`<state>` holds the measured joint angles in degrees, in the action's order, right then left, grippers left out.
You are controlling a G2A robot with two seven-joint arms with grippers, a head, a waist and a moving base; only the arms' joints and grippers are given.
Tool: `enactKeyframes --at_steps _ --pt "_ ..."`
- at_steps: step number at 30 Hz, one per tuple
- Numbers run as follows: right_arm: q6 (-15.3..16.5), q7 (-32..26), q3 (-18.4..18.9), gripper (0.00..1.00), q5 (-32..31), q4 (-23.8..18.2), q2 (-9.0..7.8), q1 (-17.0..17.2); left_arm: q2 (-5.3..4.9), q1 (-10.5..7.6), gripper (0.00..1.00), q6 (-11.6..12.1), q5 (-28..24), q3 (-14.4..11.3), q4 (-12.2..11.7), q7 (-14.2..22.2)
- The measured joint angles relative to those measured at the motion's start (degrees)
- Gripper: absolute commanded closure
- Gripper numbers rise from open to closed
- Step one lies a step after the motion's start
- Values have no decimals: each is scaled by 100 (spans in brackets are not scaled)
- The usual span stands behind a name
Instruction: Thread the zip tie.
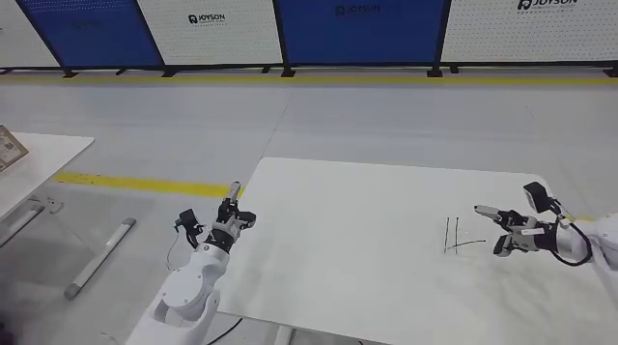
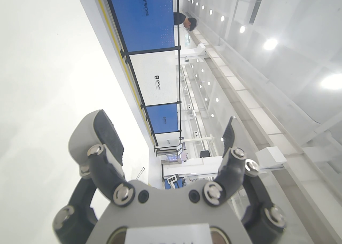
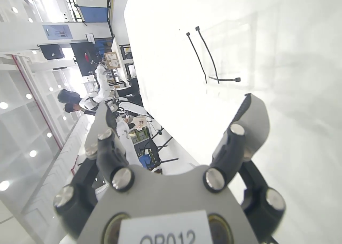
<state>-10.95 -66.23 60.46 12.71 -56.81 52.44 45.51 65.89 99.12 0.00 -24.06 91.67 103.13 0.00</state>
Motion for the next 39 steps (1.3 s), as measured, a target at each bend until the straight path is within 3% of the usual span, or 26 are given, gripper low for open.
enactKeyframes --at_steps 26,32,35,39 --pt "6 5 8 0 -5 -3 -2 1 0 0 0 0 0 0 0 0" --pt "361 829 314 0 -248 -154 -85 219 0 0 0 0 0 0 0 0" --pt "577 711 414 0 -416 -211 -138 259 0 0 0 0 0 0 0 0" --pt "834 125 299 0 -646 -47 -141 95 0 0 0 0 0 0 0 0"
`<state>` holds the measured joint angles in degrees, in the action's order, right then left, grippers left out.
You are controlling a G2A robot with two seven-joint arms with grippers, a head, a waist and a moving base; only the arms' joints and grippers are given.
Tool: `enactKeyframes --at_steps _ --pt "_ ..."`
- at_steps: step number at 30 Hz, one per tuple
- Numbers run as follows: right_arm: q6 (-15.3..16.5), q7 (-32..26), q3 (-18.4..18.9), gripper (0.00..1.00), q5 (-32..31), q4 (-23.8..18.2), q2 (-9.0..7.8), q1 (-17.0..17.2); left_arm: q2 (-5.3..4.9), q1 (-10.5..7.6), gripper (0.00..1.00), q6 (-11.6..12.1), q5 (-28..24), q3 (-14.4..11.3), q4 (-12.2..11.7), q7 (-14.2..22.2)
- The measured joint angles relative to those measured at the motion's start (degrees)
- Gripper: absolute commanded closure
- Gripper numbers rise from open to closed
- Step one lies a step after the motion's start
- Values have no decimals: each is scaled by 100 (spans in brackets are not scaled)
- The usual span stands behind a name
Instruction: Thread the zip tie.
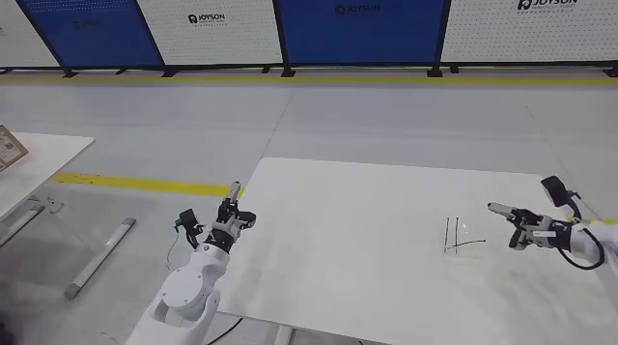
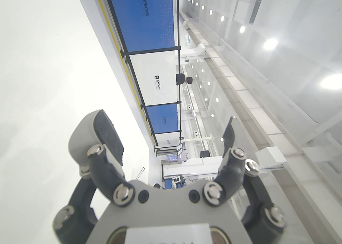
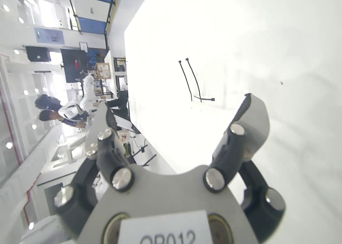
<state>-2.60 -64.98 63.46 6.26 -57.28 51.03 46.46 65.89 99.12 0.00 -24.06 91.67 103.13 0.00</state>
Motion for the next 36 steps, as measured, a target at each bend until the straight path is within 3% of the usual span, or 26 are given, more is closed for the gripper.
enactKeyframes --at_steps 8,20,23,27,36 --pt "426 -688 -588 0 -343 658 192 -547 0 0 0 0 0 0 0 0" --pt "426 -696 -608 0 -348 677 200 -560 0 0 0 0 0 0 0 0" --pt "739 -980 -629 0 -146 653 216 -491 0 0 0 0 0 0 0 0" --pt "1032 -1243 -674 0 30 952 264 -621 0 0 0 0 0 0 0 0" --pt "1163 -1190 -1098 0 -16 1776 536 -1074 0 0 0 0 0 0 0 0"
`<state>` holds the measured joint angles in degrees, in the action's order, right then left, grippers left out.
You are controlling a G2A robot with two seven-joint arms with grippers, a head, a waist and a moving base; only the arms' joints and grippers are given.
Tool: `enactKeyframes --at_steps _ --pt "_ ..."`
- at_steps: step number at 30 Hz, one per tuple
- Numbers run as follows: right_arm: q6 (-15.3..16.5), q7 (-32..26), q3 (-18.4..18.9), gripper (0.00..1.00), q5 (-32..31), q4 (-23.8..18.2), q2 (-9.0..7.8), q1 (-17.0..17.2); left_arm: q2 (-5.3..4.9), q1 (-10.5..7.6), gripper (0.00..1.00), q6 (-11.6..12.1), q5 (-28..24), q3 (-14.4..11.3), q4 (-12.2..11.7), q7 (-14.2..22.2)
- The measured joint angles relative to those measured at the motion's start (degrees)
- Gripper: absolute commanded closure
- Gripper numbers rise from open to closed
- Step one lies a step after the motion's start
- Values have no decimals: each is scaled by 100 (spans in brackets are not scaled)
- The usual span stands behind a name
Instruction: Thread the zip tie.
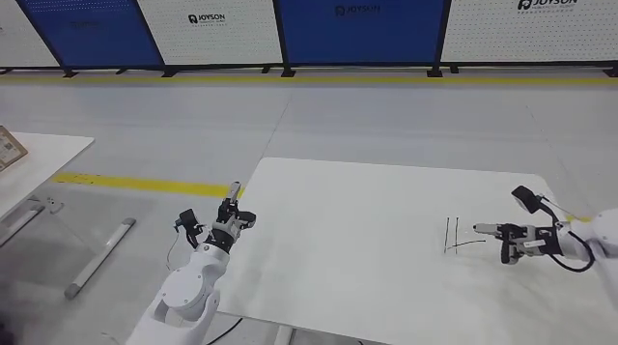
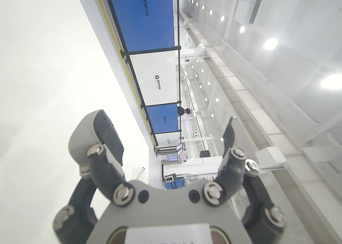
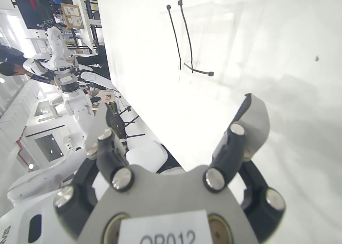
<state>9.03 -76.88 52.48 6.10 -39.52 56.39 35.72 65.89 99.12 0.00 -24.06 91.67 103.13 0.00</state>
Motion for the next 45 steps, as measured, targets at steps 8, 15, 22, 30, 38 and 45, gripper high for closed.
enactKeyframes --at_steps 8,15,22,30,38,45 --pt "141 -47 -281 0 -59 528 205 -300 0 0 0 0 0 0 0 0" --pt "143 -45 -276 0 -56 521 203 -295 0 0 0 0 0 0 0 0" --pt "198 275 -202 0 37 400 197 -135 0 0 0 0 0 0 0 0" --pt "106 298 -215 52 -1 497 231 -134 0 0 0 0 0 0 0 0" --pt "68 294 -208 58 -31 691 264 -206 0 0 0 0 0 0 0 0" --pt "11 293 -269 61 -72 886 335 -272 0 0 0 0 0 0 0 0"
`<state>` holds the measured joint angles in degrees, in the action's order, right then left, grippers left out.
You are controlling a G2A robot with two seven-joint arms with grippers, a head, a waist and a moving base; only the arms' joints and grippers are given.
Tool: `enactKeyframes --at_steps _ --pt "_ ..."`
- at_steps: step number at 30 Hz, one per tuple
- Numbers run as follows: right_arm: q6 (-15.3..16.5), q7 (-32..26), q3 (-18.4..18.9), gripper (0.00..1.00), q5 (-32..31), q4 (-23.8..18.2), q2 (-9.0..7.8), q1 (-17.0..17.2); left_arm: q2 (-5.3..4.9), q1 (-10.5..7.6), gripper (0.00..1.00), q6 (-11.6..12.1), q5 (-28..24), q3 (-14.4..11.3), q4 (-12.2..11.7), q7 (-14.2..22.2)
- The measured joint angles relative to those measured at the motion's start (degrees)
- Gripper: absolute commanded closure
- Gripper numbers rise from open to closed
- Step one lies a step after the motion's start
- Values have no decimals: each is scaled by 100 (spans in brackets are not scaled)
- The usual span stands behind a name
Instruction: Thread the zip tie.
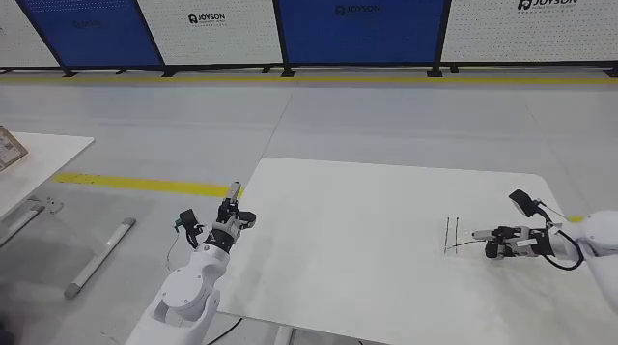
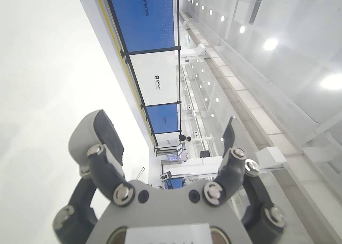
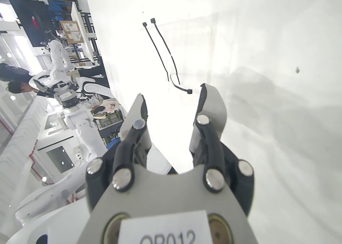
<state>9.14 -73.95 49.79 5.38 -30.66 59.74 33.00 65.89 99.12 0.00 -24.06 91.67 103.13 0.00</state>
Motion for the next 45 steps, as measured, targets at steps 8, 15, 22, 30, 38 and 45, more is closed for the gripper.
enactKeyframes --at_steps 8,15,22,30,38,45 --pt "-118 135 -92 66 -127 273 103 -135 0 0 0 0 0 0 0 0" --pt "-155 224 -136 69 -187 456 183 -240 0 0 0 0 0 0 0 0" --pt "-133 241 -161 77 -228 611 249 -311 0 0 0 0 0 0 0 0" --pt "-108 255 -162 78 -265 768 305 -386 0 0 0 0 0 0 0 0" --pt "-83 271 -160 82 -307 860 352 -433 0 0 0 0 0 0 0 0" --pt "-72 268 -153 90 -344 922 385 -465 0 0 0 0 0 0 0 0"
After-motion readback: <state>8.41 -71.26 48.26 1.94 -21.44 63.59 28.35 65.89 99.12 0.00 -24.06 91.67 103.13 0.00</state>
